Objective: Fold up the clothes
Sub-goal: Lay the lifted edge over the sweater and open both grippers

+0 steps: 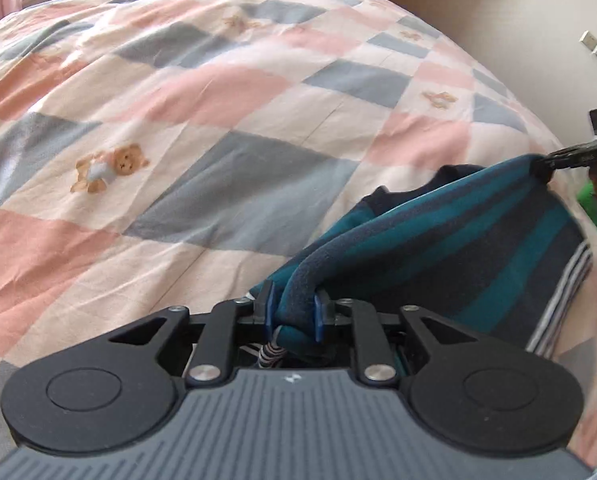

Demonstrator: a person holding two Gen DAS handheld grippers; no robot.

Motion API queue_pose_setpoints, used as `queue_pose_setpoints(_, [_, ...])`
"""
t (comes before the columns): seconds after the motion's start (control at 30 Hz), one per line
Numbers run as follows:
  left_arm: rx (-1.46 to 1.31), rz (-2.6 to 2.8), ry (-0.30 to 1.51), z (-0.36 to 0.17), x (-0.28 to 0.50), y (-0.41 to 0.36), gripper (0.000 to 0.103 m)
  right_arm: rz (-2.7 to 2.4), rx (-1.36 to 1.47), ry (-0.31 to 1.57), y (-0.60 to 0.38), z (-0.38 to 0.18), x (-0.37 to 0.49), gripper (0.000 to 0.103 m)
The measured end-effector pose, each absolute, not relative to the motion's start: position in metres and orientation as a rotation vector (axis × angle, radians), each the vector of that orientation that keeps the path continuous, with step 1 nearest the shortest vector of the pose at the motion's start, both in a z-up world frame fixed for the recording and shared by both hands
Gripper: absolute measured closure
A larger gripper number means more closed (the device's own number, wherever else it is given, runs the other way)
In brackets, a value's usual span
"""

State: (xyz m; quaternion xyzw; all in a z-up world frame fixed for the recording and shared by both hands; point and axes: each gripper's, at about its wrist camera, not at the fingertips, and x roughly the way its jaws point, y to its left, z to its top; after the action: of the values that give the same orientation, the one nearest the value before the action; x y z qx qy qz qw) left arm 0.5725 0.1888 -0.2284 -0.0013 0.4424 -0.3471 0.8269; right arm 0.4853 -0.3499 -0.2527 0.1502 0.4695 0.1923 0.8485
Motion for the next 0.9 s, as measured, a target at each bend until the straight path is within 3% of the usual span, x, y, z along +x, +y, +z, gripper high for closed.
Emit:
queue_pose_setpoints(0.27, [0.081, -0.686, 0.935, -0.252, 0.586, 0.176, 0.087, 0.307, 0.349, 0.979, -0.354, -0.271, 0.497, 0.087])
queue_pose_setpoints(0.33, [0.151, -0.653, 0.965, -0.266, 0.585, 0.167, 0.081, 0.257, 0.359, 1.004, -0.35, -0.28, 0.502, 0.082])
queue_pose_setpoints(0.4, [0.18, -0.594, 0.969, -0.272, 0.585, 0.166, 0.059, 0.21, 0.363, 0.987, -0.346, -0.273, 0.502, 0.066])
queue_pose_setpoints(0.43, [0.151, -0.568, 0.96, -0.269, 0.588, 0.172, 0.058, 0.171, 0.334, 0.961, -0.343, -0.266, 0.499, 0.061])
queue_pose_setpoints(0.47, [0.127, -0.529, 0.943, -0.263, 0.59, 0.179, 0.06, 0.115, 0.276, 0.924, -0.338, -0.257, 0.494, 0.051])
queue_pose_setpoints(0.6, [0.023, -0.36, 0.857, -0.226, 0.587, 0.201, 0.09, 0.019, 0.074, 0.743, -0.308, -0.223, 0.466, 0.049])
queue_pose_setpoints(0.67, [0.027, -0.398, 0.809, -0.211, 0.573, 0.193, 0.097, 0.12, 0.044, 0.739, -0.285, -0.221, 0.456, 0.05])
queue_pose_setpoints(0.73, [0.1, -0.506, 0.81, -0.214, 0.557, 0.164, 0.098, 0.202, -0.027, 0.787, -0.258, -0.232, 0.455, 0.063])
queue_pose_setpoints(0.9, [0.383, -0.546, 0.848, -0.273, 0.55, 0.112, 0.095, 0.096, -0.191, 0.821, -0.249, -0.281, 0.474, 0.063])
